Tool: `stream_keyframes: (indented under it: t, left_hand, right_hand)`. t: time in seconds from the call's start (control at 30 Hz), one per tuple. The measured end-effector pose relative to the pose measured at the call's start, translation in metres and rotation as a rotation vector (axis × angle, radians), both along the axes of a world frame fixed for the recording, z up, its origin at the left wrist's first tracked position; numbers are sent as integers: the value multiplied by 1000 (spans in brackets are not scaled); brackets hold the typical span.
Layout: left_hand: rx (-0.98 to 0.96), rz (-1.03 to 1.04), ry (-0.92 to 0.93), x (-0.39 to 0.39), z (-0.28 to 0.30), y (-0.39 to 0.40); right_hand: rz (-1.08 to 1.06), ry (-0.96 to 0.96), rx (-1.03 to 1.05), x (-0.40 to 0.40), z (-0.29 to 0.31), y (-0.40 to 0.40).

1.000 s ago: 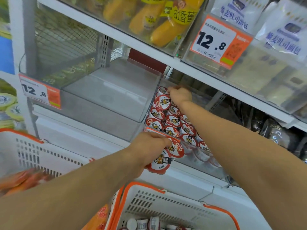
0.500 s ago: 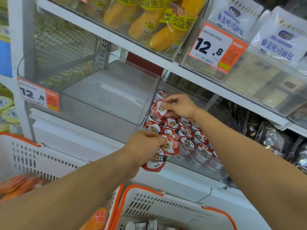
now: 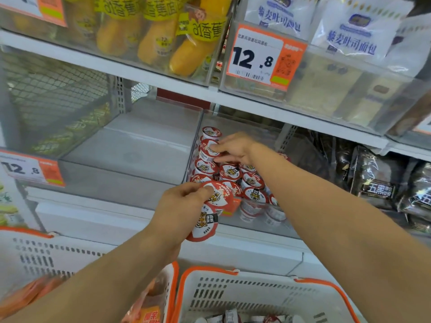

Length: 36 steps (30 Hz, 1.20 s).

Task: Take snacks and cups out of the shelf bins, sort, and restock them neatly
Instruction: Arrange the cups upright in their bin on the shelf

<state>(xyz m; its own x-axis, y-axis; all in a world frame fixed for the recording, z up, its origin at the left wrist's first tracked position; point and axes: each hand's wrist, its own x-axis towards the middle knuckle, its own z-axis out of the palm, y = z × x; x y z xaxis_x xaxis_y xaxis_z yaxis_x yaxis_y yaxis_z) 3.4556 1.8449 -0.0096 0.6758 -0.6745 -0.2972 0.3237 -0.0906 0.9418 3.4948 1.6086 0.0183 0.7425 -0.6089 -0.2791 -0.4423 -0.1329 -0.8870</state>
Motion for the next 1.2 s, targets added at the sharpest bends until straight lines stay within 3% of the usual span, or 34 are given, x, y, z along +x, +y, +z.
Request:
stream_keyframes:
  t: [0.27, 0.47, 0.57, 0.63, 0.7, 0.77, 0.8, 0.9, 1.03, 1.2]
  left_hand:
    - [2, 125, -38, 0, -3, -2]
    - [-15, 154, -53, -4, -1, -3]
    - [-24, 179, -55, -4, -2, -1]
    - [-36, 190, -55, -3, -2, 1]
    - [-51, 188, -63, -2, -2, 1]
    - [-56, 170, -98, -3, -1, 0]
    - [-58, 161, -120, -6, 1, -2]
    - [-95, 152, -175, -12, 5, -9]
    - [-173, 127, -198, -6, 8, -21]
    - [-39, 355, -635, 9, 16, -26]
  right_hand:
    - [-225, -10, -7, 10, -10, -7]
    - [-223, -22, -71, 5, -7, -3]
    - [-173, -20, -322, -21, 9, 9]
    - [-44, -100, -381, -50, 22, 25]
    - [293, -174, -250, -85, 34, 43]
    - [612, -105, -159, -113, 39, 59]
    - [662, -75, -212, -120, 36, 64]
    - [518, -174, -353, -124, 24, 66]
    - [302, -356, -233, -123, 13, 51]
    - [25, -406, -302, -89, -13, 26]
